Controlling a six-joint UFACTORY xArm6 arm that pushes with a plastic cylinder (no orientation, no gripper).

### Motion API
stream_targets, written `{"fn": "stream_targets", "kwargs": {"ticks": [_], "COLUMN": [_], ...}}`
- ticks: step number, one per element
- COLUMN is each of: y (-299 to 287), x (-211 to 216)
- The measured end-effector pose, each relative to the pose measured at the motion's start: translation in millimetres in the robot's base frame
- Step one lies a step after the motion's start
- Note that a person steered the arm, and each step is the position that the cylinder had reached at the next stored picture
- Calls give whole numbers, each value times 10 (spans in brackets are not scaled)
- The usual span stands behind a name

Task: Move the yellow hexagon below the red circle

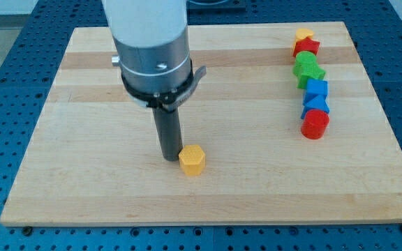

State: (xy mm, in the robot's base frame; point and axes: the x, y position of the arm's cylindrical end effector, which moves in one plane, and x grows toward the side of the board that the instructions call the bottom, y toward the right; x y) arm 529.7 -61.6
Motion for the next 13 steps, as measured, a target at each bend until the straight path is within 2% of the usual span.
{"fn": "stream_targets", "kwargs": {"ticks": [1, 3, 4, 6, 7, 8, 9, 10, 11, 12, 13], "y": [213, 1597, 1621, 996, 1114, 1390, 1704, 1969, 1973, 2189, 2352], "x": [189, 221, 259, 565, 892, 863, 568, 477, 756, 858, 624]}}
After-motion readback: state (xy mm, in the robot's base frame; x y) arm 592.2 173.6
